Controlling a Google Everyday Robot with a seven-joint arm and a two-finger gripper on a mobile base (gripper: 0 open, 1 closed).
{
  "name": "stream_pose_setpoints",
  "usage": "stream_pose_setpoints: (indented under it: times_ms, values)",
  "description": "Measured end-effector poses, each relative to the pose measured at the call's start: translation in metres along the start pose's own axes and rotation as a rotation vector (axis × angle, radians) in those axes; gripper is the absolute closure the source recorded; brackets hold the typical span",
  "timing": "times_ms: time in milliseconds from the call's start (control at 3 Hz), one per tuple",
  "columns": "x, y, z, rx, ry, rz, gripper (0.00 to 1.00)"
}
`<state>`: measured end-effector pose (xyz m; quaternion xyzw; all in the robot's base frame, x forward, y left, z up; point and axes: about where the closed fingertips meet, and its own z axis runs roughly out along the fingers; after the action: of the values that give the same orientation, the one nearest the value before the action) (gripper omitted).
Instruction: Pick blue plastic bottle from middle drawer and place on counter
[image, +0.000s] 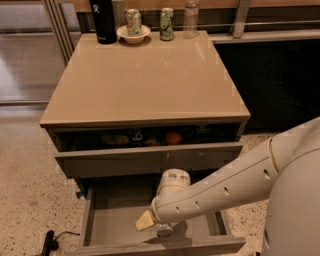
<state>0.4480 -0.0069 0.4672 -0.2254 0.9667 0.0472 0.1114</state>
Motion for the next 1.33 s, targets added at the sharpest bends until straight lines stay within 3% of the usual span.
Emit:
stream_pose_setpoints:
  times_ms: [1333]
  values:
    - [-0.011,-0.003,0.068,0.002,0.018,0.050,0.00]
